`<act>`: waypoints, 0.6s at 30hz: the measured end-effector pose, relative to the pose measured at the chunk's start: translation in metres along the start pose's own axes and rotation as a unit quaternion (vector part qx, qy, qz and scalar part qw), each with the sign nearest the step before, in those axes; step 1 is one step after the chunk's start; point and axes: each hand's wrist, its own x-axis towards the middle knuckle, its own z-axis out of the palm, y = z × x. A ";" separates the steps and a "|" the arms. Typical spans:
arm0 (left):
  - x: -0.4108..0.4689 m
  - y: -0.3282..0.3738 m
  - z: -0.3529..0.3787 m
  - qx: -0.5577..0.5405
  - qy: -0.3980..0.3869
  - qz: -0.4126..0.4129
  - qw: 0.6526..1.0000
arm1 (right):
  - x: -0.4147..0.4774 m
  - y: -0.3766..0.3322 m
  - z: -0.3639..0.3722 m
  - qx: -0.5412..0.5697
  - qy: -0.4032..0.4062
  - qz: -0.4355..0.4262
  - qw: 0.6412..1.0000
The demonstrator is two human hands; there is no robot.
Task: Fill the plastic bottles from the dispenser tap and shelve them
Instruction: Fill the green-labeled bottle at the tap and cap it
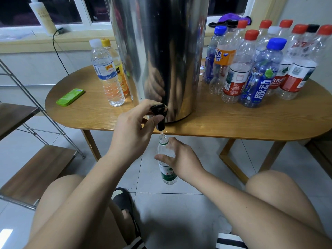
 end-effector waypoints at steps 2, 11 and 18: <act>0.000 0.000 0.000 0.001 -0.001 0.000 1.000 | 0.000 0.000 0.000 0.002 0.000 0.000 1.000; 0.000 0.000 0.000 0.002 -0.002 -0.002 1.000 | -0.001 0.000 0.001 0.008 0.003 -0.002 1.000; 0.000 0.000 -0.001 0.002 -0.003 0.001 1.000 | -0.001 -0.001 -0.001 -0.002 0.005 -0.001 1.000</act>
